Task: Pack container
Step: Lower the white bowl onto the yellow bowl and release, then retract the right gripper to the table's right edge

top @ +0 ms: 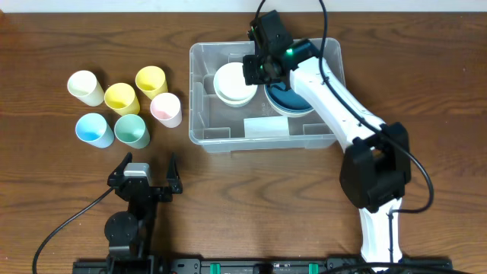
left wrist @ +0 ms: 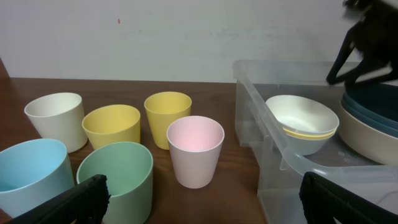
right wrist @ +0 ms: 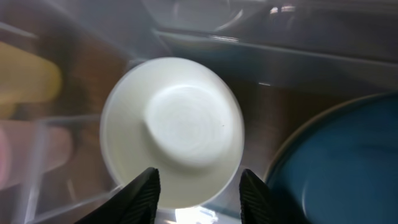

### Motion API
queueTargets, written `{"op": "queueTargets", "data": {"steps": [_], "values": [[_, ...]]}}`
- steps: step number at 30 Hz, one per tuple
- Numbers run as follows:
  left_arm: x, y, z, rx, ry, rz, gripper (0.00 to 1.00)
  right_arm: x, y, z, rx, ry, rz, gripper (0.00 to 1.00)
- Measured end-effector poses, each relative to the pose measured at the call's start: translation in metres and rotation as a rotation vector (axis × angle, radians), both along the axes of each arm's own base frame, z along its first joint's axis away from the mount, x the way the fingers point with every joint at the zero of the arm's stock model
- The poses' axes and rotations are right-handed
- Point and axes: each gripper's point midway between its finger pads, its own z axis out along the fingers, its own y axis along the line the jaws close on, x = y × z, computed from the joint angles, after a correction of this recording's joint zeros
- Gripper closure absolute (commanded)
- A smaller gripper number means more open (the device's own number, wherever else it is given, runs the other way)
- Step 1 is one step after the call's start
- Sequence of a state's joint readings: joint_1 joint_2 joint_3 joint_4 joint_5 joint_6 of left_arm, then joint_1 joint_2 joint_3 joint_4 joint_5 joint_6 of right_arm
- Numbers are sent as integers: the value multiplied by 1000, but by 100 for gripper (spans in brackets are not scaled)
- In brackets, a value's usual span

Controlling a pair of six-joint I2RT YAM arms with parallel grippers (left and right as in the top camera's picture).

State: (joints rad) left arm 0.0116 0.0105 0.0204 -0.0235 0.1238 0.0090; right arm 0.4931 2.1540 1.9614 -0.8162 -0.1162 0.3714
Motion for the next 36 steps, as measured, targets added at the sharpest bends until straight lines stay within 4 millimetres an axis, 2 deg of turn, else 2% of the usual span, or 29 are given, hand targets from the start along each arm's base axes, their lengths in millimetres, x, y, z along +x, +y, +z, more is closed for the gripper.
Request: {"op": "queueTargets", "data": {"steps": [2, 4, 6, 8, 9, 10, 11, 12, 14, 17, 23, 25, 27, 30, 36], "values": [[0, 0, 0, 0, 0, 0, 2, -2, -5, 25, 18, -26, -1, 39], [0, 0, 0, 0, 0, 0, 2, -1, -20, 62, 45, -81, -21, 28], [0, 0, 0, 0, 0, 0, 2, 1, -47, 102, 69, -145, -71, 19], [0, 0, 0, 0, 0, 0, 2, 5, -90, 143, 91, -209, -162, 1], [0, 0, 0, 0, 0, 0, 2, 7, -119, 163, 97, -245, -220, 1], [0, 0, 0, 0, 0, 0, 2, 9, -145, 175, 96, -265, -273, 1], [0, 0, 0, 0, 0, 0, 2, 9, -166, 182, 95, -275, -318, 1], [0, 0, 0, 0, 0, 0, 2, 9, -199, 188, 86, -278, -395, 1], [0, 0, 0, 0, 0, 0, 2, 9, -240, 185, 72, -259, -489, 1], [0, 0, 0, 0, 0, 0, 2, 5, -307, 163, 51, -184, -653, 1], [0, 0, 0, 0, 0, 0, 2, -13, -410, 114, 55, -45, -940, 1], [0, 0, 0, 0, 0, 0, 2, -21, -435, 101, 62, -2, -1014, 1], [0, 0, 0, 0, 0, 0, 2, -29, -454, 86, 71, 48, -1067, 1], [0, 0, 0, 0, 0, 0, 2, -37, -467, 66, 84, 116, -1109, 1], [0, 0, 0, 0, -2, 0, 2, -37, -466, 44, 99, 180, -1110, 1]]}}
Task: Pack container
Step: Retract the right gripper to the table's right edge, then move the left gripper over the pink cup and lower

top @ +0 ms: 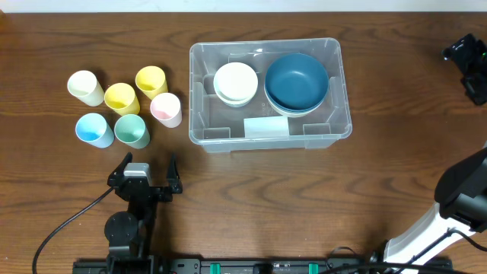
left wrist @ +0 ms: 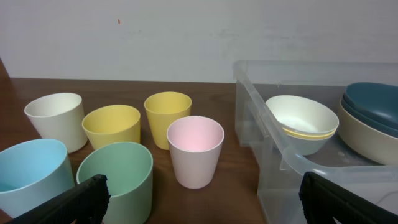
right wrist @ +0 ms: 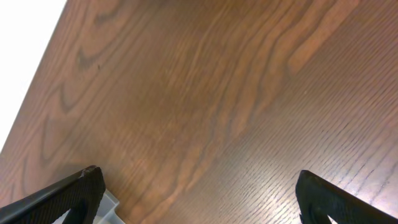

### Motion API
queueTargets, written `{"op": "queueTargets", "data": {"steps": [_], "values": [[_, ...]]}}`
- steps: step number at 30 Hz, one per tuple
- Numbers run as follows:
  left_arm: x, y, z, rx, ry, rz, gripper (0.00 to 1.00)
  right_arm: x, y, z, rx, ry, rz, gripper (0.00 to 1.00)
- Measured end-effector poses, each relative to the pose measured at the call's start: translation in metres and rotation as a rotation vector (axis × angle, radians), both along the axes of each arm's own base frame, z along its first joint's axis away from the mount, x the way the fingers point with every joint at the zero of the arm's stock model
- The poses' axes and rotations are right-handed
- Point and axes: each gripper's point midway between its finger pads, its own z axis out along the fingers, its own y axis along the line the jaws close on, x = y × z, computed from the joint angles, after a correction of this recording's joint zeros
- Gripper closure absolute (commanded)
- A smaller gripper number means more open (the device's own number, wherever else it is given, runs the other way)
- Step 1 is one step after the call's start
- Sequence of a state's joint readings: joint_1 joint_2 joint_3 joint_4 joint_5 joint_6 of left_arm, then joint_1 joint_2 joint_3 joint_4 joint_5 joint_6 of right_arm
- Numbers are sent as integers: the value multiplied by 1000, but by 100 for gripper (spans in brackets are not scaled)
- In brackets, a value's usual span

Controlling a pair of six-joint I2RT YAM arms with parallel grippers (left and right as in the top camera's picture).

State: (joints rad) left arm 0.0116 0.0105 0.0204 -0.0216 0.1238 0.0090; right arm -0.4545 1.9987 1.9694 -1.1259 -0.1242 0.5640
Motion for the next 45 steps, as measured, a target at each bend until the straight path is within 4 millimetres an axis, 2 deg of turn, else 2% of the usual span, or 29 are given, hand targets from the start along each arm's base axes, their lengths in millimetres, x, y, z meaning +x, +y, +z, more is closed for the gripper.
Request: {"op": "queueTargets", "data": {"steps": [5, 10, 13, 16, 20, 27, 31, 35, 41, 45], "values": [[0, -4, 1, -31, -1, -21, 2, -1, 2, -1, 9, 4, 3, 1], [-5, -25, 12, -128, -4, -136, 2, -1, 2, -1, 12, 2, 4, 1], [-12, -33, 38, -157, -12, -183, 2, -1, 3, 0, 13, 2, 2, 1], [-23, -37, 73, -174, 6, -205, 2, -1, 3, -1, 14, 2, 2, 1], [-34, -41, 110, -200, 116, -214, 2, -1, 3, 0, 16, 1, 3, 1], [-40, -42, 155, -229, 406, -192, 2, -1, 3, -1, 17, 1, 4, 1], [-38, -42, 173, -238, 544, -183, 2, 0, 3, -1, 17, 0, 4, 1], [-30, -45, 179, -248, 607, -191, 2, -1, 3, -1, 17, 1, 3, 1], [-21, -46, 164, -259, 687, -188, 2, -1, 3, -1, 17, 1, 4, 1], [-7, -43, 149, -257, 752, -166, 2, -1, 3, -1, 17, 1, 4, 1]]}}
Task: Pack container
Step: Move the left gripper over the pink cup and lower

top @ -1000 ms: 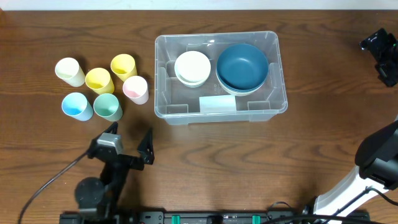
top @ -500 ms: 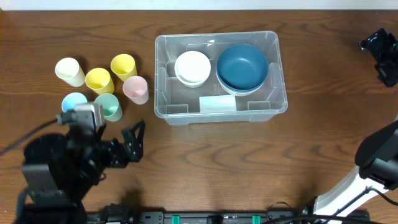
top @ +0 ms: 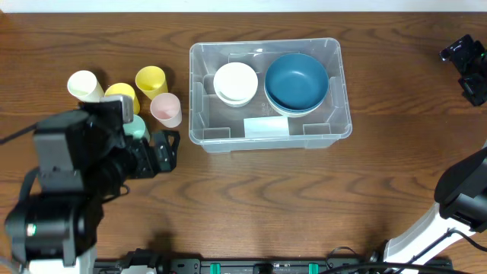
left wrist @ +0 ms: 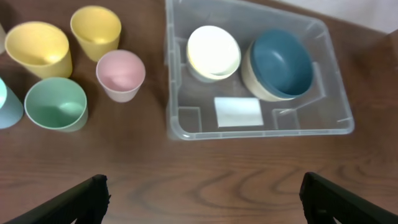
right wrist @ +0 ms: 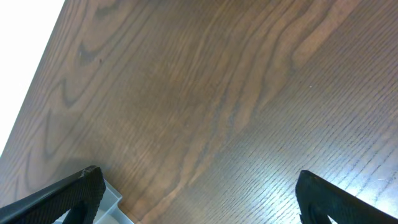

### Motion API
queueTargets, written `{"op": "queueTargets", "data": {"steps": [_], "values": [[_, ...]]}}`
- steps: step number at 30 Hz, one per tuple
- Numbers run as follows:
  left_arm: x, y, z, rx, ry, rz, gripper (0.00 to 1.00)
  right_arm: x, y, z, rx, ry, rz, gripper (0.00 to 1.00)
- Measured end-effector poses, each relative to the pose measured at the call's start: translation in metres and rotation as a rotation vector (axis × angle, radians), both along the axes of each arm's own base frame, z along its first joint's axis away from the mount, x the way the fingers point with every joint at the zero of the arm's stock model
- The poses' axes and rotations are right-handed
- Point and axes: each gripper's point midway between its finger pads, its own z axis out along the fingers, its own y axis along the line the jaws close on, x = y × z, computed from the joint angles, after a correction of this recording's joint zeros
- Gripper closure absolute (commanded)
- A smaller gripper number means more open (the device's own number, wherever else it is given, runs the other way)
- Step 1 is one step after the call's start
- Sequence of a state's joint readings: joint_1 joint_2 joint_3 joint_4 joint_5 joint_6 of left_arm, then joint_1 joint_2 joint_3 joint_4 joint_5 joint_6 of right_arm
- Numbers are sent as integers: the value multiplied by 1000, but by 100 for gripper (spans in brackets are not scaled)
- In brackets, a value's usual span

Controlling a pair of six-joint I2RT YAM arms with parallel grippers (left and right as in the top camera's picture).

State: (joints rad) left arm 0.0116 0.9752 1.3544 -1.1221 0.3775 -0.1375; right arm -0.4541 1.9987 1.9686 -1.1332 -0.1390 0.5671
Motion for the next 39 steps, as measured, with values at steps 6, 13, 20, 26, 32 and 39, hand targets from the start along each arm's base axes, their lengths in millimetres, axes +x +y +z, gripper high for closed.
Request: {"op": "queueTargets", "data": {"steps": [6, 13, 20, 26, 32, 39], "values": [[35, 17, -51, 44, 218, 107, 2, 0, 0, 0, 0, 0, 0, 1], [63, 35, -110, 89, 439, 246, 5, 0, 0, 0, 0, 0, 0, 1], [91, 43, -140, 111, 476, 301, 5, 0, 0, 0, 0, 0, 0, 1], [118, 51, -140, 137, 391, 326, 5, 0, 0, 0, 0, 0, 0, 1], [126, 61, -143, 187, 367, 356, 15, 0, 0, 0, 0, 0, 0, 1], [129, 64, -165, 225, 422, 333, 20, 0, 0, 0, 0, 0, 0, 1]]}}
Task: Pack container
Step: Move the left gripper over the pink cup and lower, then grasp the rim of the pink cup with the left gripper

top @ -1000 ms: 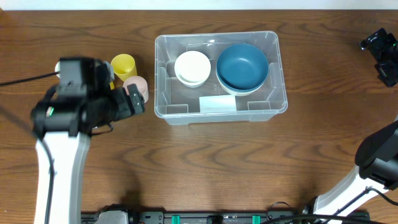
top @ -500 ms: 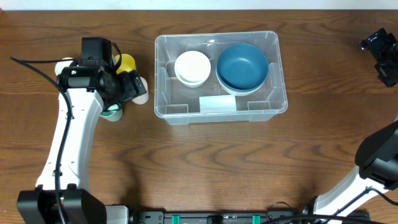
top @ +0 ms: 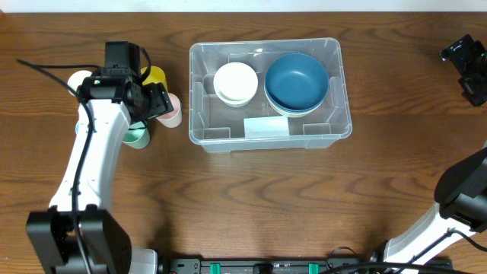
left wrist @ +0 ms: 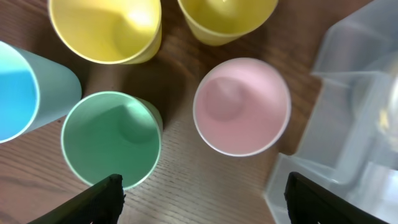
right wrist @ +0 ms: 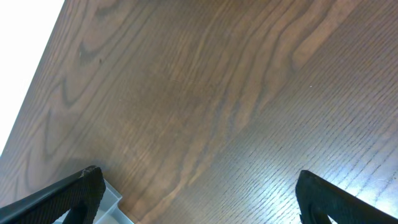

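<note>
A clear plastic container [top: 199, 91] holds a white bowl [top: 234, 82] and a dark blue bowl [top: 297, 80]. Left of it stands a group of cups. My left gripper [left wrist: 200, 202] hovers open over them, looking straight down. The pink cup [left wrist: 241, 107] lies just beyond its fingertips, with the green cup [left wrist: 112, 138] to the left, and nothing sits between the fingers. Two yellow cups [left wrist: 106, 28] and a blue cup [left wrist: 18, 93] ring the view. My right gripper [right wrist: 199, 202] hangs open and empty at the table's far right edge [top: 470, 68].
A cream cup [top: 76, 80] stands at the far left of the group, partly under my left arm. A white card [top: 266, 127] lies on the container's floor. The container's wall [left wrist: 348, 74] rises close on the right of the pink cup.
My left arm has moved from high over the table's front left to low over the cups, fingers still open. The right arm, the cups and the container are where they were.
First my right gripper was inside the container over the white bowl while the left arm sat parked at the front edge. Then the right gripper was at the far right edge, empty. Later the left arm was raised above the table, and now it is over the cups.
</note>
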### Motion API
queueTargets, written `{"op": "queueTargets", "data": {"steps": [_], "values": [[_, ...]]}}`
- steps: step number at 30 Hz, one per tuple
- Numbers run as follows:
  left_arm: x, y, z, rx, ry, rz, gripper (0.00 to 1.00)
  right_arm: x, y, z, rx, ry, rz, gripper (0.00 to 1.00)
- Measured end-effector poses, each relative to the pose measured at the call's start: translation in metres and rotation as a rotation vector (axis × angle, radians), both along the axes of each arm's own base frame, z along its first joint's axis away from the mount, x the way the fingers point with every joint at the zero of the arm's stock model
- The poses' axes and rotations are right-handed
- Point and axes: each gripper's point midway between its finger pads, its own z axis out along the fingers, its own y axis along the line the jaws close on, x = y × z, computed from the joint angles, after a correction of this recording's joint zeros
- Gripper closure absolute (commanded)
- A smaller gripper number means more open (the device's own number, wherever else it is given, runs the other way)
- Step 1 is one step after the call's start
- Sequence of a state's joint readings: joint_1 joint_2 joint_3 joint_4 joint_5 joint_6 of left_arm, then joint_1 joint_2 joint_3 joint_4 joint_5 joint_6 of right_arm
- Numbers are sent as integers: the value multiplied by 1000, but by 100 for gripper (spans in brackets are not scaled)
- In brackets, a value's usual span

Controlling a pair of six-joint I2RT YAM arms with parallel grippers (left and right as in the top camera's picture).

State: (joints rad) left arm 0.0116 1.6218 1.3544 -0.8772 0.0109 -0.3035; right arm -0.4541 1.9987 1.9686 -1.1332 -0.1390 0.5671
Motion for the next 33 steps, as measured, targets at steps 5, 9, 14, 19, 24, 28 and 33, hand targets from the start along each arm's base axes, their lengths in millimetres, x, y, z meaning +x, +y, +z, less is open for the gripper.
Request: {"op": "queueTargets", "data": {"steps": [5, 9, 14, 19, 24, 28, 33], "values": [[6, 1, -28, 9, 62, -18, 25, 0, 0, 0, 0, 0, 0, 1], [14, 1, -45, 11, 79, -22, 28, 0, 0, 0, 0, 0, 0, 1], [23, 2, -55, 20, 74, -41, 36, 0, 0, 0, 0, 0, 0, 1], [30, 2, -58, 32, 59, -63, 46, 0, 0, 0, 0, 0, 0, 1], [34, 2, -57, 40, 44, -85, 50, 0, 0, 0, 0, 0, 0, 1], [35, 2, -60, 41, 48, -89, 51, 0, 0, 0, 0, 0, 0, 1], [33, 2, -82, 39, 102, -91, 60, 0, 0, 0, 0, 0, 0, 1]]}}
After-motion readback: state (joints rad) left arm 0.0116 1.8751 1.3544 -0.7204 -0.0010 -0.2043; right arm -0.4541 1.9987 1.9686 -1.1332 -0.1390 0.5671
